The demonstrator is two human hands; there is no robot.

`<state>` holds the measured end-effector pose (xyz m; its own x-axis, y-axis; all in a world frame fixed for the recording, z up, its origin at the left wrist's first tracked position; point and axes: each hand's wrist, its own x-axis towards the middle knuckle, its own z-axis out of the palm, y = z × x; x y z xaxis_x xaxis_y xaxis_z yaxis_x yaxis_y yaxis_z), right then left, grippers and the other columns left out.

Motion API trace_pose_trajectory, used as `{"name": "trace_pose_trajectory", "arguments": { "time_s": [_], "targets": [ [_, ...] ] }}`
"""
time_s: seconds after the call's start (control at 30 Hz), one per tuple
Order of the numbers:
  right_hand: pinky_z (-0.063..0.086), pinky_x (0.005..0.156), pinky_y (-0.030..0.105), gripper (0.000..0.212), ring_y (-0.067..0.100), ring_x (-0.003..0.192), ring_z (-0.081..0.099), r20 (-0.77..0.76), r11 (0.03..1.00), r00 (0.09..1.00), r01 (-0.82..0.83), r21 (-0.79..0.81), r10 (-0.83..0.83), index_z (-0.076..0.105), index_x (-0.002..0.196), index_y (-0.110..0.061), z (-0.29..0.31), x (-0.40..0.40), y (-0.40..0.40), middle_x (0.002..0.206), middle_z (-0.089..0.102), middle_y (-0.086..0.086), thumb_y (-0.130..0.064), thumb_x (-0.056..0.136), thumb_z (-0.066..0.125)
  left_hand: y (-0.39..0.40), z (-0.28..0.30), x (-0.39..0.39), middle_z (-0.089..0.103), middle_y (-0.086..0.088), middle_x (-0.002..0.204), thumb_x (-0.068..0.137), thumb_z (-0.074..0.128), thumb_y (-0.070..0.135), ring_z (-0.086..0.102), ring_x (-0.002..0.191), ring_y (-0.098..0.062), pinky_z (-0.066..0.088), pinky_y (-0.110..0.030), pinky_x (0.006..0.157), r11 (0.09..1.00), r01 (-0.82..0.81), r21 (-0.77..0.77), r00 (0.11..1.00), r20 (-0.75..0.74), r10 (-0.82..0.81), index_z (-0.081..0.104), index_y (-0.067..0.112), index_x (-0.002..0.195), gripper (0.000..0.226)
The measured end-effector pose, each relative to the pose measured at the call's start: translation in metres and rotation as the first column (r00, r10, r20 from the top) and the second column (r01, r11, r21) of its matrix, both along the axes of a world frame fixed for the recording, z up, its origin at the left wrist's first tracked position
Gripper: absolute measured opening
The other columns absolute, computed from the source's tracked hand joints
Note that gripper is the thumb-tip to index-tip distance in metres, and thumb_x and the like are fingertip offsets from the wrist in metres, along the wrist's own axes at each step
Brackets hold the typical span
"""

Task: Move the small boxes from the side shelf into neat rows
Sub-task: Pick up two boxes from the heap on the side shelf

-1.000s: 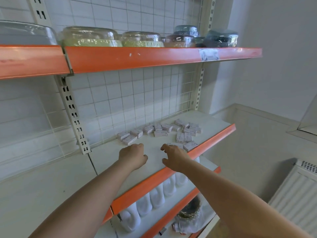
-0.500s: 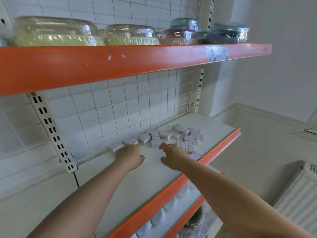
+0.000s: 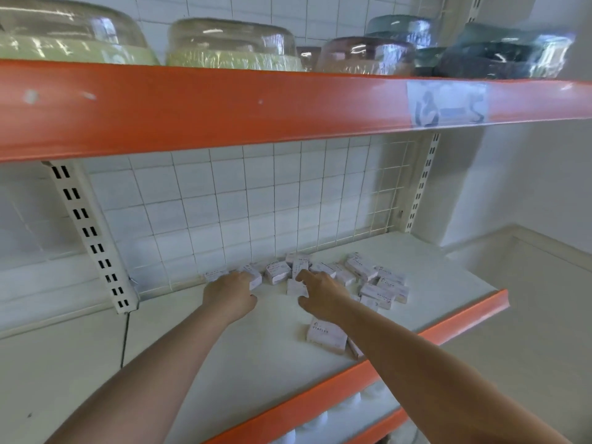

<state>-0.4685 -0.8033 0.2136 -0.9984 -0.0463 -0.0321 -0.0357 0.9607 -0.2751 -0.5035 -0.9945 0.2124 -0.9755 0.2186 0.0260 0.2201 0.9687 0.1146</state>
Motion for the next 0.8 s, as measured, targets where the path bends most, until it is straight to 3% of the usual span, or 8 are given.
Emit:
{"name": "trace_pose_trajectory", "arguments": {
  "time_s": [0.13, 0.3, 0.8],
  "targets": [
    [0.043, 0.092, 0.035, 0.049, 0.028, 0.122, 0.048, 0.020, 0.996, 0.996, -0.085, 0.018, 0.084, 0.039, 0.140, -0.020, -0.002, -0.021, 0.015, 0.138, 0.047, 0.008, -0.024, 0.093, 0.051, 0.003, -0.005, -0.010, 0.055, -0.004, 0.121, 0.089, 0.051, 0.027, 0.055, 0.109, -0.023, 0.040, -0.028, 0.075, 0.993, -0.111, 0.031, 0.994, 0.003, 0.111, 0.054, 0.016, 0.118, 0.031],
    [0.039, 0.101, 0.038, 0.049, 0.024, 0.130, 0.040, 0.000, 0.985, 0.985, -0.171, 0.033, 0.171, 0.039, 0.141, -0.018, -0.003, -0.043, 0.025, 0.141, 0.046, 0.005, -0.027, 0.094, 0.051, 0.008, -0.008, -0.016, 0.048, -0.004, 0.128, 0.091, 0.052, 0.033, 0.045, 0.122, -0.024, 0.041, -0.033, 0.088, 0.983, -0.176, -0.049, 0.984, 0.008, 0.176, 0.045, 0.018, 0.130, 0.043],
    [0.034, 0.106, 0.036, 0.052, 0.022, 0.133, 0.038, -0.024, 0.959, 0.960, -0.277, 0.064, 0.279, 0.038, 0.145, -0.019, -0.013, -0.085, 0.010, 0.147, 0.042, 0.002, -0.028, 0.094, 0.048, 0.022, -0.019, -0.049, 0.045, -0.004, 0.135, 0.091, 0.048, 0.034, 0.040, 0.127, -0.023, 0.033, -0.036, 0.102, 0.983, -0.159, -0.096, 0.986, 0.036, 0.163, 0.038, 0.018, 0.138, 0.050]
  ]
}}
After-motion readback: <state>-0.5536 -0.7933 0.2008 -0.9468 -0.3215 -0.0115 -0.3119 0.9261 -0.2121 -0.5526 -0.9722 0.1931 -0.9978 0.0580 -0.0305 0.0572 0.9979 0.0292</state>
